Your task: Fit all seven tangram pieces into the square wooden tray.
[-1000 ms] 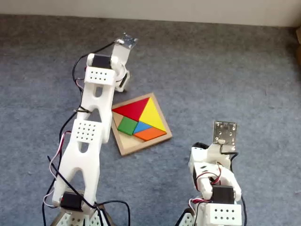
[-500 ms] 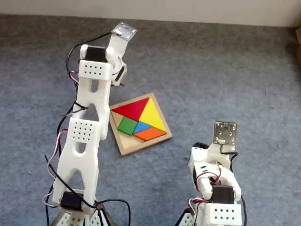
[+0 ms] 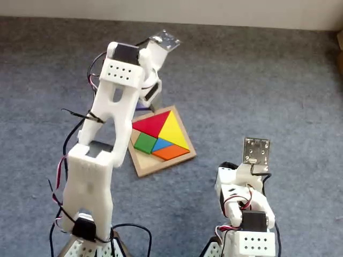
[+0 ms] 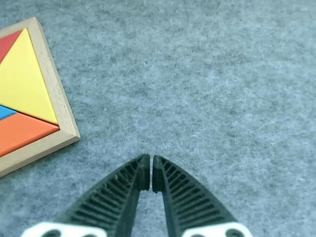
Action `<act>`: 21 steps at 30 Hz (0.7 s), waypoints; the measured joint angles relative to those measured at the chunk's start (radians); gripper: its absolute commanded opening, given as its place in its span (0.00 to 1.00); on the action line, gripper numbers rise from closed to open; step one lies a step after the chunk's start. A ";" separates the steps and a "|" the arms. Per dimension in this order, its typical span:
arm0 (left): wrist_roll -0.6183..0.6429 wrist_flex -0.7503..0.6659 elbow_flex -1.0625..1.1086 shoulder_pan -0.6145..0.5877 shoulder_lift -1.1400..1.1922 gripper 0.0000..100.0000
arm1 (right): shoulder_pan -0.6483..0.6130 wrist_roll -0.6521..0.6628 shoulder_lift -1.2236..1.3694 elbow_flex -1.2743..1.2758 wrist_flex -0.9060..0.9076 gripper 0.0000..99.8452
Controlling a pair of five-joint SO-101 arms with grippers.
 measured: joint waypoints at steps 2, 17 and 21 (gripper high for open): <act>-0.009 0.000 0.107 0.018 -0.095 0.17 | 0.000 0.000 0.000 0.000 0.000 0.03; -0.423 -0.215 0.891 0.086 -0.568 0.17 | 0.000 0.000 0.000 0.000 0.000 0.03; -0.577 -0.341 1.105 0.101 -0.626 0.17 | 0.000 0.000 0.000 0.000 0.000 0.03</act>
